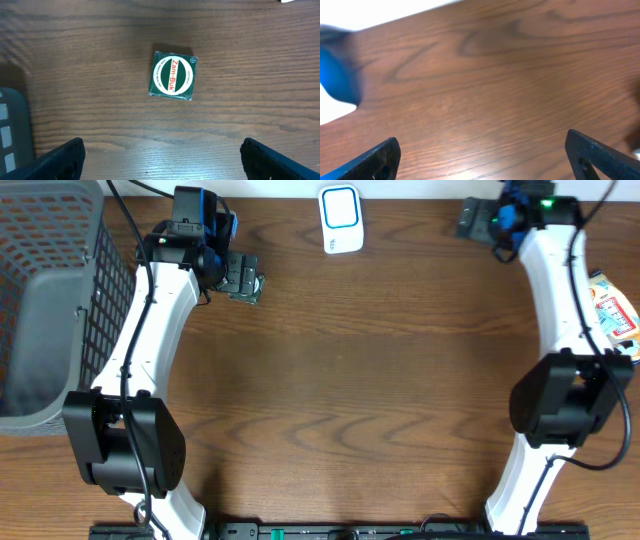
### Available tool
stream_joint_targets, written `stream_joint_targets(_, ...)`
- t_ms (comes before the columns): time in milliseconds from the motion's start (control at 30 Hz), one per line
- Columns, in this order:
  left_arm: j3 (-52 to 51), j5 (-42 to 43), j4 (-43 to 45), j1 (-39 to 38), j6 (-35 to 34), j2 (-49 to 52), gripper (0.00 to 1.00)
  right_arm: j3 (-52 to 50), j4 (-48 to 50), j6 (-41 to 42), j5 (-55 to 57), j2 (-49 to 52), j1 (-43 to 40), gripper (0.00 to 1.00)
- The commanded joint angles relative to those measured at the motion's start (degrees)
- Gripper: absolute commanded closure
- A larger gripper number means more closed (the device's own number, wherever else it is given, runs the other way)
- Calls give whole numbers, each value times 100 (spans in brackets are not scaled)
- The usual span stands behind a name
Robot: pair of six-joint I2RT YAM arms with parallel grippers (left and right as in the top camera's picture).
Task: Scan the item barcode
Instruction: 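Grasp the green Zam-Buk tin with the left gripper and lift it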
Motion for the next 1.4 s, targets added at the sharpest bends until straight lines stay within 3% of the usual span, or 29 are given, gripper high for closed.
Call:
stream_joint_targets(0,-50,188,-13,13,-57,57,2,-4,-4,48,20,208,155,1)
stream_joint_targets(333,-50,1429,210,-28,-33,101,2,-7,-72,48,24,542,173,1)
stream_joint_targets(433,-50,1215,289,-42,256,173,3,-7,-70,48,24,542,168,1)
stream_joint_targets(567,-50,332,562,-39,208,570,2,-7,-70,48,24,542,184,1)
stream_joint_targets(1000,-50,214,1539,-90,205,2070,2,-7,-70,48,24,542,190,1)
stream_joint_targets(1367,-50,-487,1969,-278,208,2417,2,-7,-70,48,24,542,199,1)
